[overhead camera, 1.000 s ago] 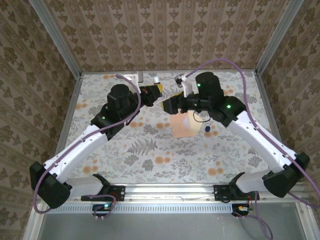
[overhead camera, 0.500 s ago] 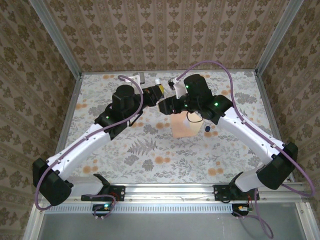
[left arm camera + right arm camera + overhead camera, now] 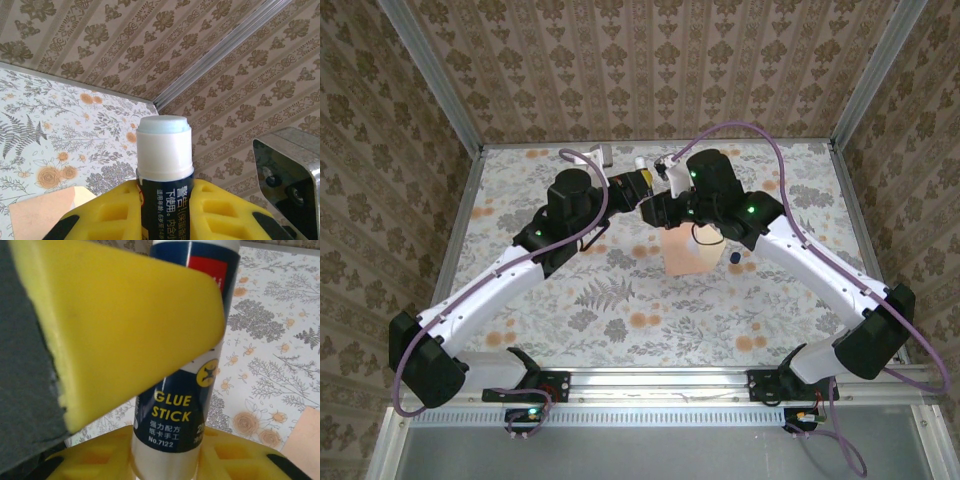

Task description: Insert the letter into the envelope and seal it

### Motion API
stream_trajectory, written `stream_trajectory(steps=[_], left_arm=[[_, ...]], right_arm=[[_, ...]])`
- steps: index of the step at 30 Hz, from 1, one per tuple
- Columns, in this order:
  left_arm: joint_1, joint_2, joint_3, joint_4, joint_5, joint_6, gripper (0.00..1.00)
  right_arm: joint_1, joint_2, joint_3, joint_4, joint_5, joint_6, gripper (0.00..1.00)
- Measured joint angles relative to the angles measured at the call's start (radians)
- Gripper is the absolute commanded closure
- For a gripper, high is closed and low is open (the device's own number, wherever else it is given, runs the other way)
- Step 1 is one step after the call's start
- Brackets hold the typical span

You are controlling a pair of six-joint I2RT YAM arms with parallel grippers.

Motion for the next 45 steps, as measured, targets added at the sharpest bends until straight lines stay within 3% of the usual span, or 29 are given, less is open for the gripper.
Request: stream_trajectory(steps=[12, 20, 35, 45], left_arm=[[0.0, 0.003, -0.002, 0.045, 0.031, -0.002, 1.0], [0.0, 0.003, -0.015, 0.114, 0.084, -0.008, 1.0], [0.044, 0.002, -0.036, 0.288, 0.273, -0.011, 1.0], [0.065, 0.015, -0.034, 0.526, 0.451, -0.014, 1.0]], right_arm=[[-0.014, -0.037, -0.033, 0.036, -0.013, 0.005, 0.81], [-0.05, -0.076, -0.067, 0.073, -0.094, 0.041, 0.81], [-0.183, -0.108, -0.162, 0.313, -0.502, 0.244, 0.82], [-0.223, -0.116, -0.177, 0.558, -0.728, 0.459, 0.82]])
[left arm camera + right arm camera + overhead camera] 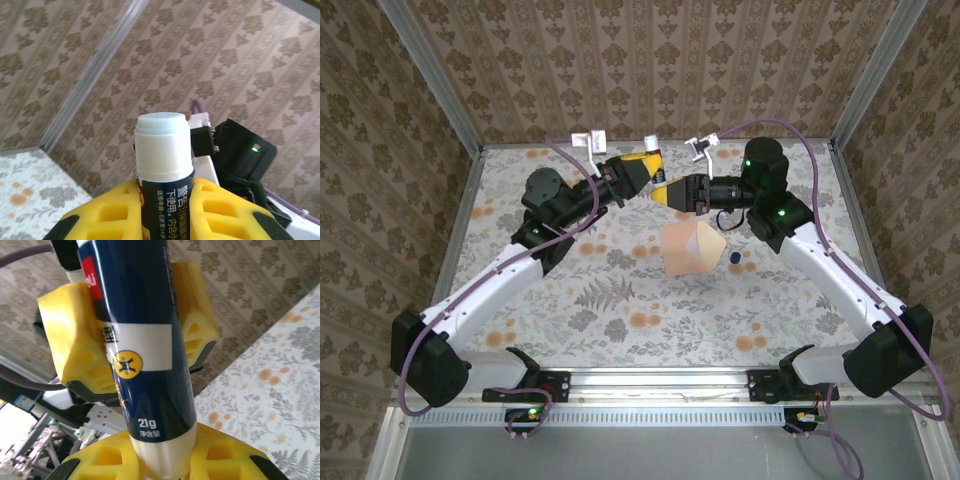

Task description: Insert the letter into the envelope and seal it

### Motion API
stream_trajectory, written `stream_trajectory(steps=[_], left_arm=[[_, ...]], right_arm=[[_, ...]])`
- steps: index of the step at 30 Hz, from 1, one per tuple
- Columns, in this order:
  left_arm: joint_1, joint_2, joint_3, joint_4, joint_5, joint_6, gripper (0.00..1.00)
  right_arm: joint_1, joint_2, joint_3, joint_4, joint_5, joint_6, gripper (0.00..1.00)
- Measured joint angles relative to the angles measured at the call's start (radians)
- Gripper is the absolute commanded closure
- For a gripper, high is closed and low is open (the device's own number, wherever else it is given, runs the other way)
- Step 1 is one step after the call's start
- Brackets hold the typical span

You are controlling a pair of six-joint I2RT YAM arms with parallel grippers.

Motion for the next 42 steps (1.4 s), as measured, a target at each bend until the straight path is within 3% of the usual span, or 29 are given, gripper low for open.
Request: stream_trajectory(steps=[11, 24, 32, 42], left_arm=[[0.002, 0.06, 0.011, 0.257, 0.16, -0.075, 1.0], [-0.01, 0.093, 0.034, 0.371, 0.22, -0.134, 1.0], [-0.013, 0.144, 0.046, 0.519, 0.263, -0.236, 1.0], [-0.012, 0.16, 0.062, 0.557, 0.285, -0.277, 1.0]], right_arm=[[-0.012, -0.04, 0.0, 0.074, -0.095, 0.082, 0.82], [-0.015, -0.07, 0.0, 0.098, -0.133, 0.092, 0.81], [-0.019, -0.074, 0.008, 0.118, -0.171, 0.091, 0.78], [-0.019, -0.076, 0.087, -0.093, -0.155, -0.075, 0.75]])
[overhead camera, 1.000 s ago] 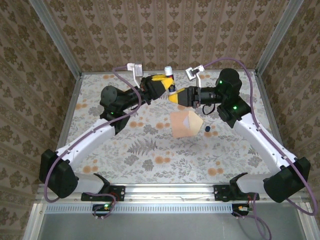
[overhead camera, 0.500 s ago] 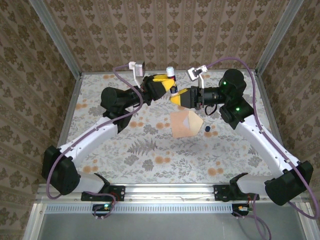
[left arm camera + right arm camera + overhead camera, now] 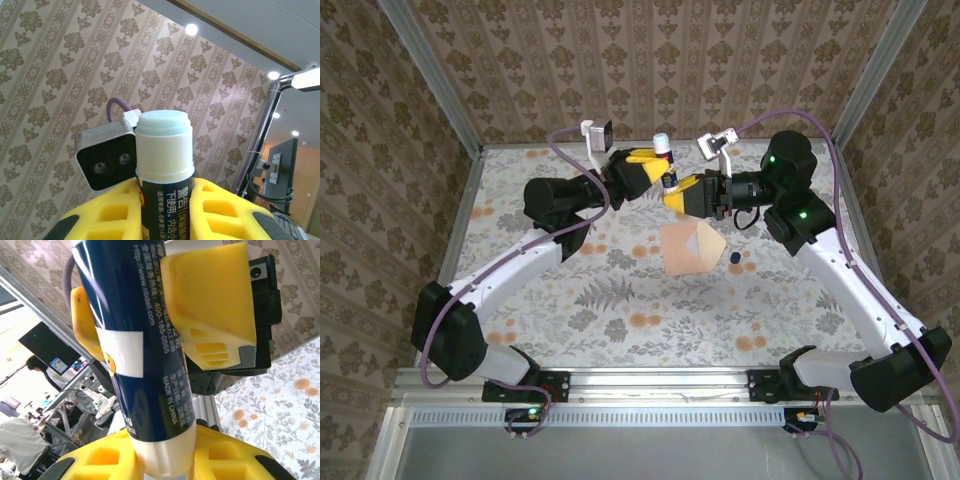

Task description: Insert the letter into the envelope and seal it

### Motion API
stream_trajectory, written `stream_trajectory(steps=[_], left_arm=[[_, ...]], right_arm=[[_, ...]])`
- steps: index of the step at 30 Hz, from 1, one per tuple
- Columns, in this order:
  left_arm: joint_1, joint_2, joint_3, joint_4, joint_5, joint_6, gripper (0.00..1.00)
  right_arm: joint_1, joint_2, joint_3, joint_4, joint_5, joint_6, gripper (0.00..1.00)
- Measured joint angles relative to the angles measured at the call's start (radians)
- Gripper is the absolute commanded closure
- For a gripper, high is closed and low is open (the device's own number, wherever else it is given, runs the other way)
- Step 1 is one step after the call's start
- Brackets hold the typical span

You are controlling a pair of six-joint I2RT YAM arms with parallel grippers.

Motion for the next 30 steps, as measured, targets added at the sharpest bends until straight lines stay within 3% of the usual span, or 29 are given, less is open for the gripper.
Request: stream_trajectory(steps=[5, 10, 14, 17, 22, 30], left_arm=[[0.007, -0.006, -0.005, -0.069, 0.008, 0.028, 1.0], [0.015, -0.049, -0.039, -0.257, 0.032, 0.125, 1.0], [0.023, -0.096, -0.043, -0.445, -0.023, 0.225, 1.0], [0.026, -0.136, -0.043, -0.571, -0.098, 0.288, 1.0], [0.024, -0.179, -0.04, -0.787, -0.289, 0.348, 1.0], [-0.009, -0.187, -0.041, -0.91, -0.489, 0.337, 1.0]], right_arm=[[0.0, -0.003, 0.035, -0.163, 0.074, -0.117, 0.65], [-0.014, -0.023, 0.062, -0.259, 0.21, -0.211, 0.34], [0.01, -0.061, 0.08, -0.354, 0.379, -0.304, 0.3], [0.082, -0.068, 0.107, -0.424, 0.531, -0.374, 0.27], [0.199, -0.036, 0.115, -0.488, 0.749, -0.452, 0.26], [0.248, 0.068, 0.115, -0.523, 0.914, -0.483, 0.27]])
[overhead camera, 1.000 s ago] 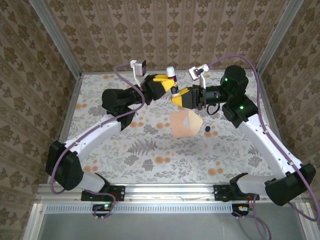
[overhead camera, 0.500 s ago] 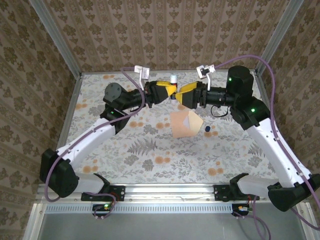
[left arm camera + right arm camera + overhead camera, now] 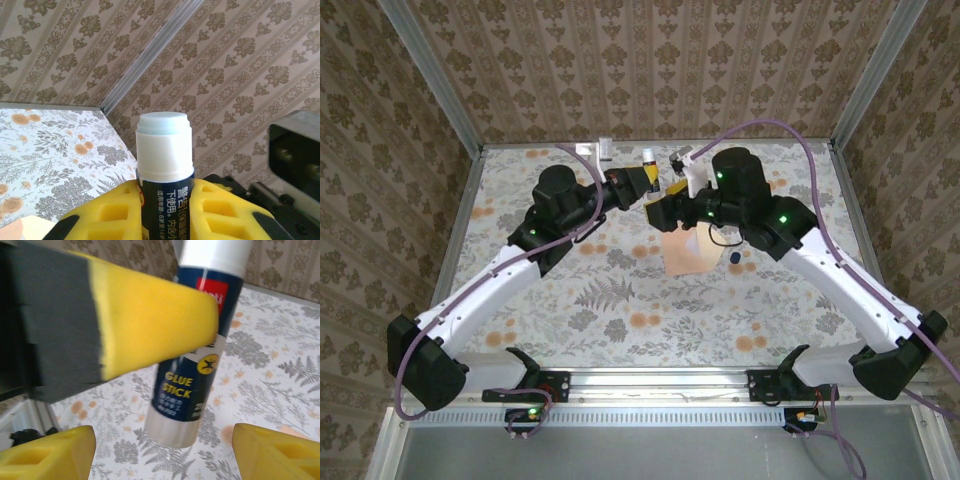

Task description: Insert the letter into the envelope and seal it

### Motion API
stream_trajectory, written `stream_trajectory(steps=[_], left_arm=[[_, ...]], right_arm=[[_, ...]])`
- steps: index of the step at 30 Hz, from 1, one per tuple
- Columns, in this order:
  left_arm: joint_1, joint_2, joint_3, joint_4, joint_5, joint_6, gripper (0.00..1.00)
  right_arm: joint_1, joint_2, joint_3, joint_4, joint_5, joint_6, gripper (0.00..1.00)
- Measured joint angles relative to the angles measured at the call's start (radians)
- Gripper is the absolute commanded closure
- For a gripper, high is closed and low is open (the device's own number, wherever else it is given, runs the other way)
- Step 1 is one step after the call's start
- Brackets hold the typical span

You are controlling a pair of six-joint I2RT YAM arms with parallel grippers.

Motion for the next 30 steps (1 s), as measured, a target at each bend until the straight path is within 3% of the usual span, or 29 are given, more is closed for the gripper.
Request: stream_trajectory(steps=[8, 11, 16, 20, 26, 30], left_arm=[[-0.015, -0.008, -0.001, -0.01, -0.025, -0.034, 1.0], [-0.021, -0.008, -0.004, -0.008, -0.024, -0.045, 1.0], [-0.025, -0.006, -0.011, 0.007, -0.011, -0.058, 1.0], [-0.024, -0.003, -0.017, 0.037, 0.003, -0.064, 1.0], [-0.016, 0.011, -0.028, 0.104, 0.031, -0.083, 1.0], [-0.014, 0.036, -0.028, 0.177, 0.079, -0.109, 1.0]], right_arm=[[0.002, 0.022, 0.0, 0.001, 0.054, -0.012, 0.33], [0.002, 0.022, 0.0, 0.005, 0.056, -0.014, 0.4], [0.006, 0.022, -0.001, 0.021, 0.047, -0.019, 0.6], [0.008, 0.021, -0.003, 0.035, 0.032, -0.01, 0.69], [-0.05, 0.002, -0.045, 0.103, -0.087, 0.034, 0.73], [-0.135, -0.034, -0.111, 0.2, -0.268, 0.114, 0.74]])
